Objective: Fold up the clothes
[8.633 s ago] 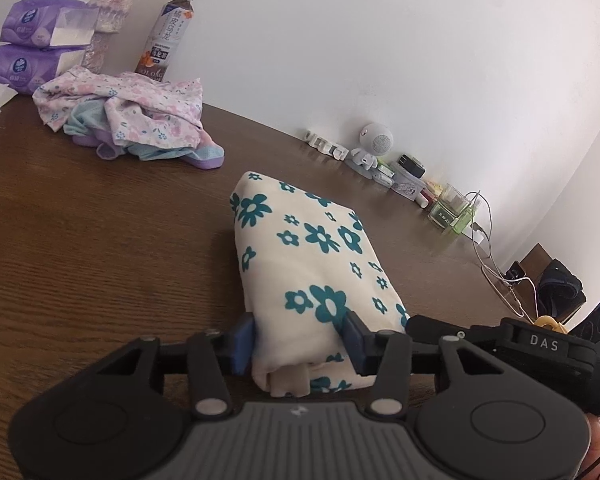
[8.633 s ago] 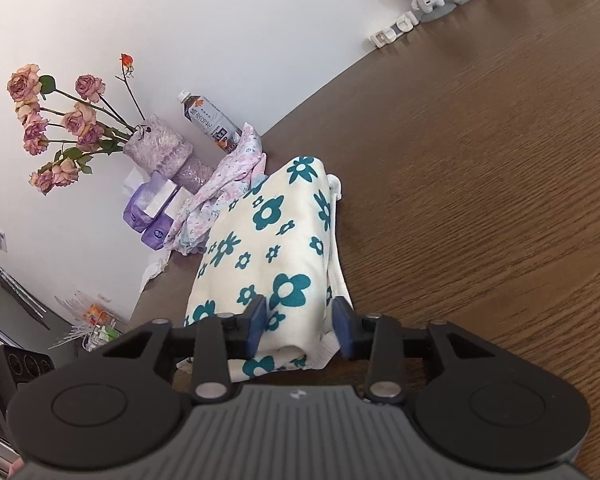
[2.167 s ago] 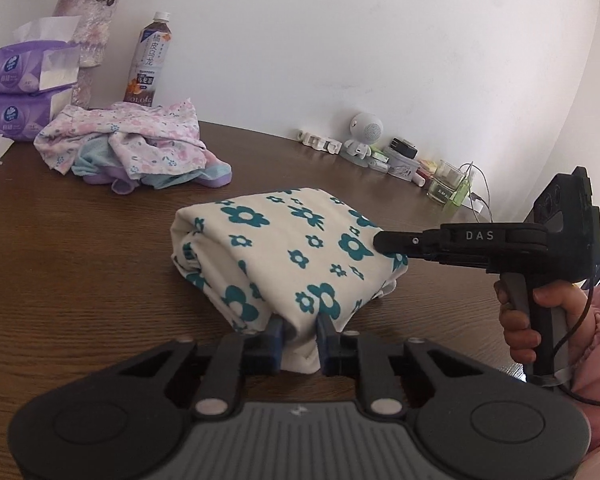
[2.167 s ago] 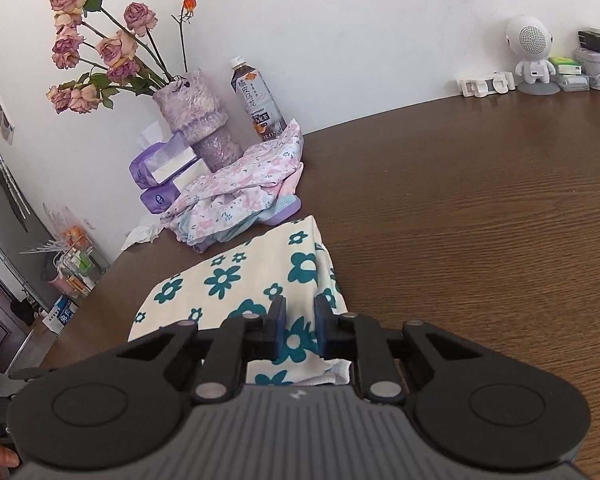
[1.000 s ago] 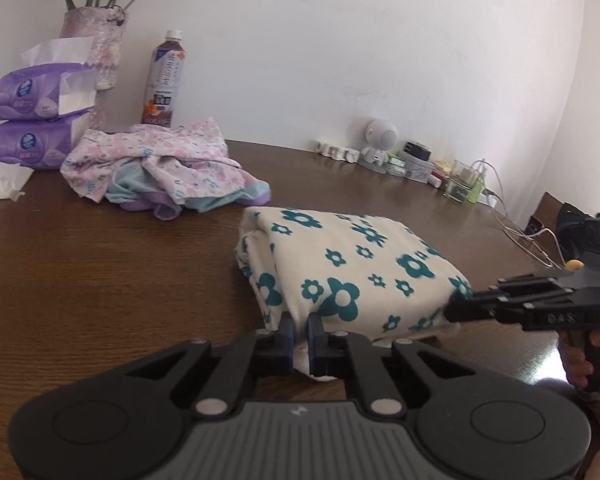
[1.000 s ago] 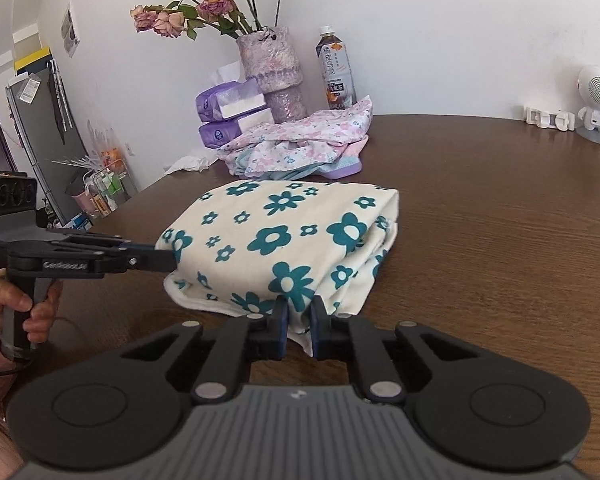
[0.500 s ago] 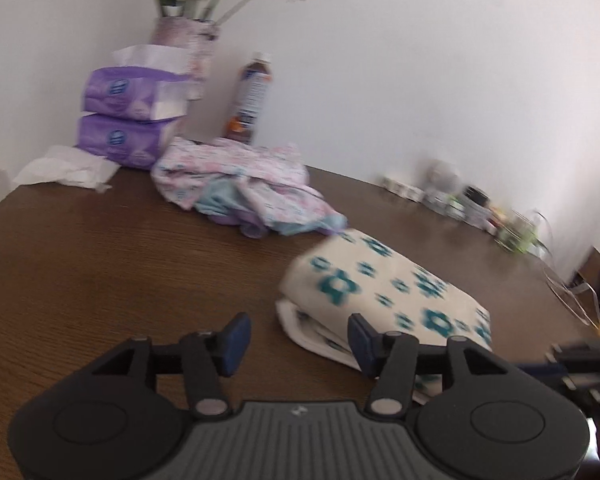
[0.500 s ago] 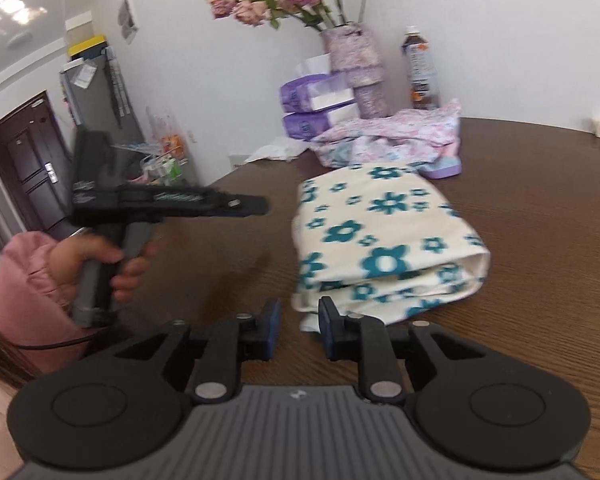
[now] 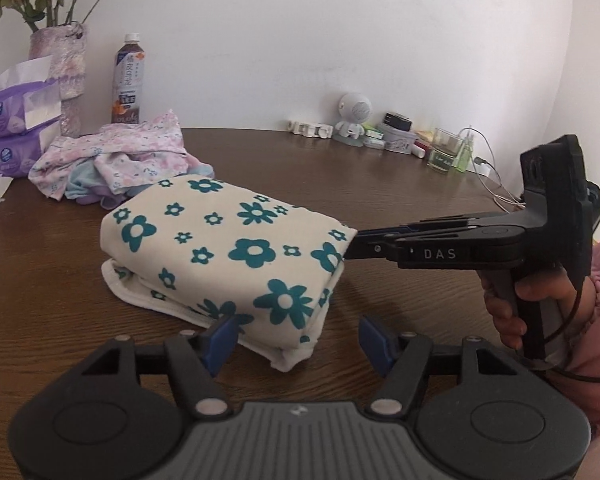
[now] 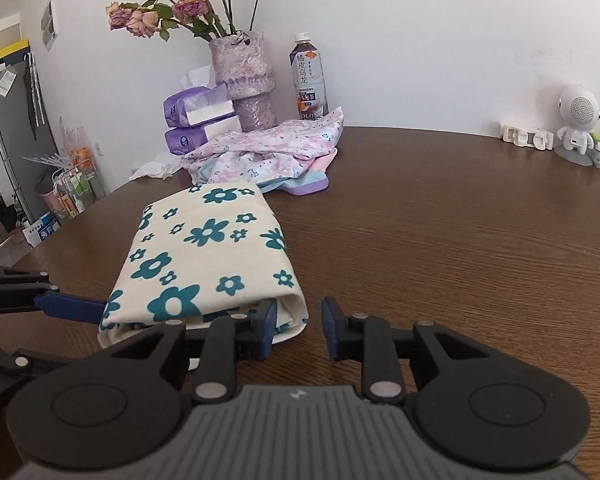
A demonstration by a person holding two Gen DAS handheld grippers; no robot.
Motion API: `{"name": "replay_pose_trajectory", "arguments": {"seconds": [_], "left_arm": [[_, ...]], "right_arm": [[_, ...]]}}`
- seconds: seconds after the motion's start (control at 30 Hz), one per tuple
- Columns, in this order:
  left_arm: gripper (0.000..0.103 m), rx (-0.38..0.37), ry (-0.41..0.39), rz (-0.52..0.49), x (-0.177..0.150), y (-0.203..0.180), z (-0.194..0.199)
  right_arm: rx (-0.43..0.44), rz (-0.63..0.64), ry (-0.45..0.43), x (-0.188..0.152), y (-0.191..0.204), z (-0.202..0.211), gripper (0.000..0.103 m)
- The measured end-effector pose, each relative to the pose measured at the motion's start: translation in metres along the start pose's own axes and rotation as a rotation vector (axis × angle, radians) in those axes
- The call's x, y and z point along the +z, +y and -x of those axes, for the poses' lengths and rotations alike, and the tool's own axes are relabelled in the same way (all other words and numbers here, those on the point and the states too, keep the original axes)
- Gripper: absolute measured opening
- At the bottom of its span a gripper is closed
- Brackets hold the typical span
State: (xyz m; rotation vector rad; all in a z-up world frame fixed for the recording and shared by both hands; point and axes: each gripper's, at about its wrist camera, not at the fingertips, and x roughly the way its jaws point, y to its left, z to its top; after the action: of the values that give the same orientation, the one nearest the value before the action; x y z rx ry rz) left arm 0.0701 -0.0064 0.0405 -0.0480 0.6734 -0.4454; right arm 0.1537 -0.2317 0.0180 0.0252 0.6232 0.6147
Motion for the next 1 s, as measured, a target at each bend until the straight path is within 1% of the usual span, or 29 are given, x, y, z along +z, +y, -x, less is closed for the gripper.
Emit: {"name": "replay_pose_trajectory", "arguments": {"seconds": [0.07,0.13,0.17,0.3,0.43,0.47,0.53,0.6,0.63,0.67,0.73,0.8,0.87,0.9,0.93,1.0], "left_arm": [[0.034,0.011,-0.003,0.018,0.0,0.004,-0.001],[0.024,0.025,-0.005,0.022,-0.002,0.008,0.002],[0.023,0.033,-0.007,0.022,-0.003,0.01,0.003],[0.022,0.088,-0.023,0.041,-0.009,0.024,0.018],[0.022,0.167,-0.045,0.105,-0.015,0.047,0.035],[0.022,0.177,-0.05,0.117,-0.016,0.051,0.039],[0.023,0.176,-0.06,0.124,-0.017,0.052,0.043],[0.029,0.162,-0.062,0.111,-0.017,0.049,0.043],[0.034,0.158,-0.062,0.107,-0.017,0.047,0.041],[0.036,0.16,-0.06,0.105,-0.017,0.044,0.038],[0.036,0.164,-0.057,0.106,-0.016,0.041,0.032],[0.036,0.176,-0.06,0.109,-0.017,0.04,0.027],[0.032,0.188,-0.07,0.107,-0.018,0.04,0.024],[0.026,0.187,-0.079,0.099,-0.019,0.04,0.024],[0.011,0.189,-0.088,0.088,-0.02,0.038,0.025],[0.009,0.204,-0.095,0.055,-0.022,0.034,0.024]], "right_arm": [[0.013,-0.014,-0.009,0.0,-0.002,-0.002,0.014],[0.033,-0.016,-0.01,-0.002,0.0,0.0,0.006],[0.039,-0.01,-0.007,-0.003,0.004,0.002,0.005],[0.05,0.016,-0.009,-0.01,0.026,0.012,0.005],[0.055,0.044,-0.022,-0.018,0.053,0.025,0.005],[0.056,0.05,-0.026,-0.02,0.059,0.029,0.007],[0.058,0.064,-0.032,-0.024,0.073,0.035,0.01],[0.045,0.062,-0.026,-0.026,0.076,0.035,0.018],[0.034,0.056,-0.02,-0.026,0.076,0.033,0.02],[0.019,0.049,-0.013,-0.026,0.074,0.03,0.02],[-0.021,0.03,-0.006,-0.027,0.071,0.023,0.02],[-0.036,0.012,-0.012,-0.027,0.068,0.018,0.02],[-0.033,-0.008,-0.019,-0.025,0.065,0.013,0.02],[-0.035,-0.013,-0.019,-0.025,0.065,0.011,0.02],[-0.037,-0.018,-0.017,-0.024,0.064,0.009,0.02],[-0.039,-0.027,-0.007,-0.024,0.063,0.006,0.016]]}}
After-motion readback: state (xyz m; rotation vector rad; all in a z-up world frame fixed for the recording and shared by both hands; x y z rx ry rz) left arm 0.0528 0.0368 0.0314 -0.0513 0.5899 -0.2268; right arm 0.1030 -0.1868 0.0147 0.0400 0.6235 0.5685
